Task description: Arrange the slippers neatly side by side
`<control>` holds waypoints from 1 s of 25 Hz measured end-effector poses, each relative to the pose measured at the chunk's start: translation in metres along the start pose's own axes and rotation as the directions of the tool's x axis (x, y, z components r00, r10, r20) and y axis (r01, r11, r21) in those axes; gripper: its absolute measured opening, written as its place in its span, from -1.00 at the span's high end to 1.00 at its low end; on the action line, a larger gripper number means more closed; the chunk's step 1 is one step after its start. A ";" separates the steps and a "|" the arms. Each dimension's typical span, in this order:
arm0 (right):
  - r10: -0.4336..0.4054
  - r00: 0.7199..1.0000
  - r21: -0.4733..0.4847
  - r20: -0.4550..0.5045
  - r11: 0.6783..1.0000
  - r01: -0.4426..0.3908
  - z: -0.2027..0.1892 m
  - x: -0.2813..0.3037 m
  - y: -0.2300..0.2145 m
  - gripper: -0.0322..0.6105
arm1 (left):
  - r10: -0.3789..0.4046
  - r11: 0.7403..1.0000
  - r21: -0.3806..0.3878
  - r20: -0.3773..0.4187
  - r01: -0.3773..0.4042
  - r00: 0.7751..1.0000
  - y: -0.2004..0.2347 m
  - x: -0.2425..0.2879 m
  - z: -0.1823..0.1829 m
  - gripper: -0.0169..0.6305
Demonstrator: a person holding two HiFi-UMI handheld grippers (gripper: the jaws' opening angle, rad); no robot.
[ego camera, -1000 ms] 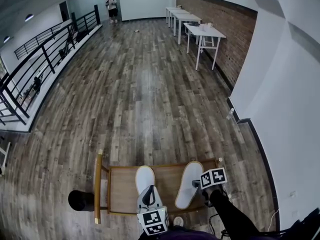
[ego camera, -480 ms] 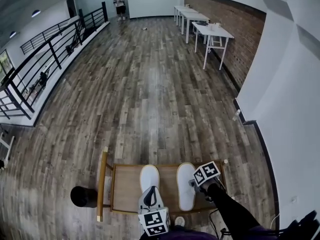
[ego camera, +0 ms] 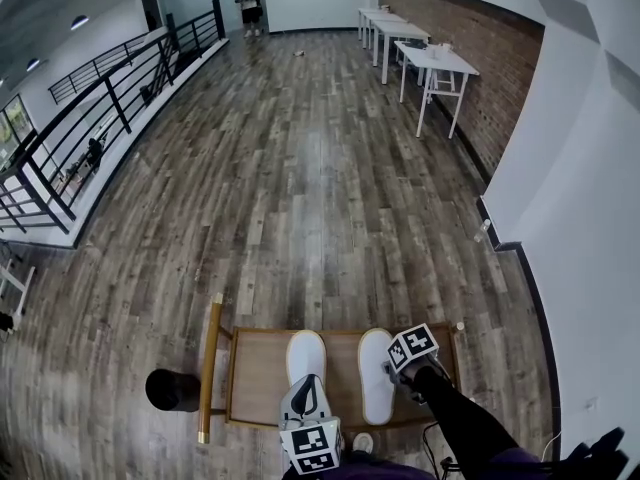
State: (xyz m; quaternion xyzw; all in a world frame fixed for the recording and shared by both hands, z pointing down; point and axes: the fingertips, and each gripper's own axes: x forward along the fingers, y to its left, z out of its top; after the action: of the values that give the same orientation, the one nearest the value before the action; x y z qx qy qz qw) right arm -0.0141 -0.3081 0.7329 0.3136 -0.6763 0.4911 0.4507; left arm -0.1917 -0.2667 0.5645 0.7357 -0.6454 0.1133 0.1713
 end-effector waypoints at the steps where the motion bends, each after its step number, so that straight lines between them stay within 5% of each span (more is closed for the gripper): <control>1: 0.001 1.000 0.002 -0.001 1.000 -0.001 0.000 0.002 0.000 0.86 | -0.002 1.000 0.000 -0.004 0.002 1.000 0.001 0.000 -0.002 0.94; 18: 0.038 0.995 0.058 0.089 0.997 -0.043 0.008 0.003 0.002 0.74 | -0.001 1.000 -0.014 0.003 0.001 1.000 0.016 0.004 0.000 0.94; 25: 0.017 0.982 0.073 0.188 0.997 -0.031 0.017 -0.025 -0.004 0.74 | 0.059 0.996 -0.064 -0.007 -0.060 0.998 0.041 0.007 -0.009 0.94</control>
State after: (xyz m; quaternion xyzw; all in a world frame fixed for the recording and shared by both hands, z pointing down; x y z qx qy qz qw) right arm -0.0058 -0.3261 0.7093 0.3671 -0.7002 0.4903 0.3669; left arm -0.2306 -0.2734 0.5799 0.7100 -0.6699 0.0995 0.1928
